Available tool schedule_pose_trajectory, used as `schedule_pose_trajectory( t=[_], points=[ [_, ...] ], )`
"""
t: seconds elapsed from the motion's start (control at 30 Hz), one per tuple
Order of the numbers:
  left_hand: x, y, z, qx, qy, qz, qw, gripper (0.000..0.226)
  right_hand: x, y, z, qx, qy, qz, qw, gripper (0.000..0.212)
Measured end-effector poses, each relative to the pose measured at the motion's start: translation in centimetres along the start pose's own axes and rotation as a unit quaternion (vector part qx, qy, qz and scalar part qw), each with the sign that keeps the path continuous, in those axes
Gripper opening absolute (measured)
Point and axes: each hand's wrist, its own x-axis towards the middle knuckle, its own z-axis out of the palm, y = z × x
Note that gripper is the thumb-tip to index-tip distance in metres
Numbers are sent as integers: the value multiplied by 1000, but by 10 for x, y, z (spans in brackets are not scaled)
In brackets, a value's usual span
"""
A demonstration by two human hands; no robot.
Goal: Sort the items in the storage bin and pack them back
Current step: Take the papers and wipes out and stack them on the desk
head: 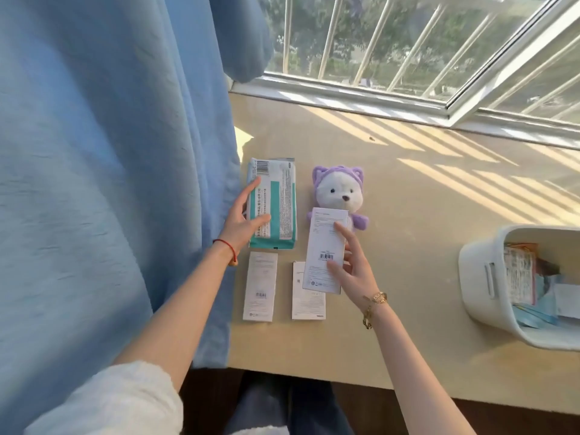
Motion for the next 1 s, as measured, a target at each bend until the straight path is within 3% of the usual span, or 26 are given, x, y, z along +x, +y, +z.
schedule_pose_trajectory(
  t=[0.3, 0.4, 0.53, 0.77, 1.0],
  points=[
    [53, -52, 0, 69, -8, -3, 998, 77, 30, 31, 19, 6, 1, -3, 1000, 68],
    [57, -56, -2, 160, -9, 32, 987, 77, 28, 35, 27, 8, -2, -4, 1000, 68],
    [51, -57, -13, 270, 52, 89, 957, 77, 20, 37, 38, -17, -10, -9, 1000, 69],
    [-42, -60, -35, 382, 84, 198, 899, 50, -7, 43, 71, -45, -34, -17, 998, 69],
    [-152, -110, -56, 425, 110, 182, 880, 43, -26, 68, 119, -115, -87, -16, 989, 72]
  ],
)
